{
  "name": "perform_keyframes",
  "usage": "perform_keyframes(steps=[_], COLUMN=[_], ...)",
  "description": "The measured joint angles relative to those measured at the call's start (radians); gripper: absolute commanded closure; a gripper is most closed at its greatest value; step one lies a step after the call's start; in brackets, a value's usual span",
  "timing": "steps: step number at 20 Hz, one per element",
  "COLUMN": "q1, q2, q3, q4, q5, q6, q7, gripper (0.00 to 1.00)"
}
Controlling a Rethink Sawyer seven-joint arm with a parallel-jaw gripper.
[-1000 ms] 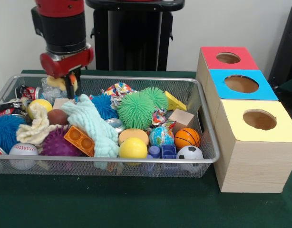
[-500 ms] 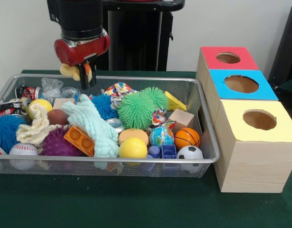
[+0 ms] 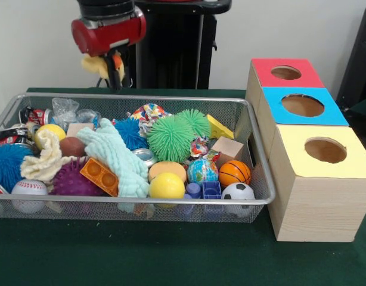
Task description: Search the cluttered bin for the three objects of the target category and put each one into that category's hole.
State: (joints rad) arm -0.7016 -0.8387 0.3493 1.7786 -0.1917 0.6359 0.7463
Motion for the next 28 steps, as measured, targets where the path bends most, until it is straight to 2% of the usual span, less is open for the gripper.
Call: perform_keyframes(steps=[7,12,13,16,22,28], q1=[0.007,0.028,0.04,0.045,0.048,0.07], q2=[-0.075,-0.106,-0.11,-0.11,-0.107,-0.102], q3=[0.021,0.046,0.058,0.072,0.132,0.145], q4=[0.085,0.173,0.209,0.238,0.35,0.417], q5=[0.133,0.244,0.284,0.307,0.39,0.418], q6=[-0.03,-0.14,-0.197,-0.244,-0.382,-0.43], q7=[0.0,0.011,0.021,0.029,0.088,0.164], gripper=[1.0,1.0,1.0,1.0,1.0,1.0])
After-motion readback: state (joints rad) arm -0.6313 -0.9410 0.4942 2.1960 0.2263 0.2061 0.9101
